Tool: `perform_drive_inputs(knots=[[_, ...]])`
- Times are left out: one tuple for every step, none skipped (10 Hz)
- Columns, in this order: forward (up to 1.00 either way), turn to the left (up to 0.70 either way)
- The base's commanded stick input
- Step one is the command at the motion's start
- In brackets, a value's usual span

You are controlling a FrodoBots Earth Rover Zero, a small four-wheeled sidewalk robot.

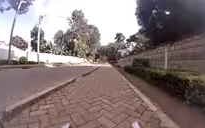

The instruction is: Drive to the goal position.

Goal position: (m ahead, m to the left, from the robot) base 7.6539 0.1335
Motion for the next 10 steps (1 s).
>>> perform_drive_inputs(knots=[[0.70, 0.00], [0.70, 0.00], [0.70, 0.00], [0.70, 0.00], [0.70, 0.00], [0.70, 0.00], [0.70, 0.00], [0.70, 0.00], [0.70, 0.00], [0.70, 0.00]])
